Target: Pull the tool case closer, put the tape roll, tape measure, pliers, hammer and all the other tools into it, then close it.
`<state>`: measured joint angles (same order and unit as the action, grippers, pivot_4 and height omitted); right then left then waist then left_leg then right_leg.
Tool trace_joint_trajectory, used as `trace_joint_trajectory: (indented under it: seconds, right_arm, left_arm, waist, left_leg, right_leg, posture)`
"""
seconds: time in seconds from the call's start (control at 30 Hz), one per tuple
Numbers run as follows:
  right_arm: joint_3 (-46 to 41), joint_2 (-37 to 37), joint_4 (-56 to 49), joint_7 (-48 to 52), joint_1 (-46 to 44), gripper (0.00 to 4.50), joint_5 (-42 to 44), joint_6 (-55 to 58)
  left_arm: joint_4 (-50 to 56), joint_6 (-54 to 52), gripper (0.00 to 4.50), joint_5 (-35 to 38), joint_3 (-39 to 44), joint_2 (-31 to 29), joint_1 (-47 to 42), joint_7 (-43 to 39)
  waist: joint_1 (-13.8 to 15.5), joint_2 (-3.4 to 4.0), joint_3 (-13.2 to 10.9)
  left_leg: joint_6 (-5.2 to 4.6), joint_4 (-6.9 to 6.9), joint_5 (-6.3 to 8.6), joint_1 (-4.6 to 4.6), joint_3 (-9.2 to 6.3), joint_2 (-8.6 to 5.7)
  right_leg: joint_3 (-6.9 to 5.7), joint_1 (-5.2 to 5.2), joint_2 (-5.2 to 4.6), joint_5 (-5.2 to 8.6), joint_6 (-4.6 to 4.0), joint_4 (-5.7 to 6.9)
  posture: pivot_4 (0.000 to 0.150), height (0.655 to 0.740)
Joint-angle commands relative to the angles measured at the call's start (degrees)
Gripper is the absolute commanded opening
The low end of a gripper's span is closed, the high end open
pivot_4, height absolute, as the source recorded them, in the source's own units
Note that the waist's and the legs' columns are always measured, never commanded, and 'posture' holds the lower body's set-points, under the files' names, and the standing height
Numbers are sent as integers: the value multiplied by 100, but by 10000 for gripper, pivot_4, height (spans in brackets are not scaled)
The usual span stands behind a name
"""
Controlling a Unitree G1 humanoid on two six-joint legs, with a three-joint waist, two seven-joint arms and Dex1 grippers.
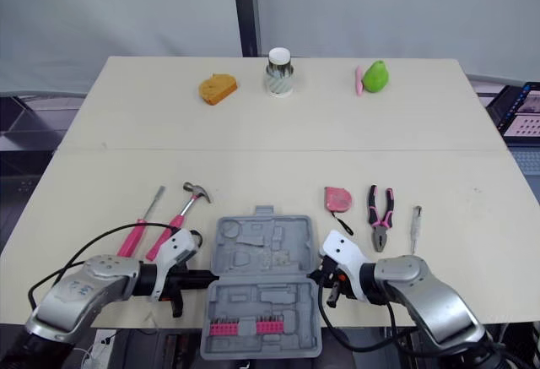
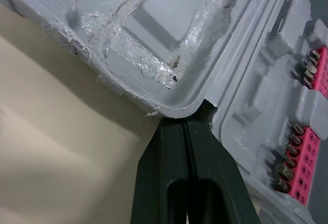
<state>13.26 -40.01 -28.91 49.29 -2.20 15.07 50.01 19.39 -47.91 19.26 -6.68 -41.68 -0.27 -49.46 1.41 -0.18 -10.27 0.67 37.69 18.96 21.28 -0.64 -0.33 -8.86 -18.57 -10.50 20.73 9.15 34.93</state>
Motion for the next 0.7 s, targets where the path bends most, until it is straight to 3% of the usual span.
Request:
trace_joint_trajectory:
  seconds: [0.03, 0.7]
  right_arm:
    - [-72, -74, -26, 18, 68, 486, 131, -110]
    - [-170, -107, 207, -77, 62, 486, 120, -242]
  left_arm:
    - [18, 92, 0, 107, 116, -86, 62, -70]
    - [-153, 181, 0, 151, 208, -114, 16, -22]
  waist:
    - [-1, 0, 0]
    - [0, 0, 0]
  left_leg:
    - [0, 0, 0, 0, 0, 0]
    - [0, 1, 0, 0, 0, 0]
  right_leg:
    - [0, 0, 0, 0, 0, 0]
    - [0, 1, 0, 0, 0, 0]
  posture:
    - [1500, 7400]
    - [1500, 7400]
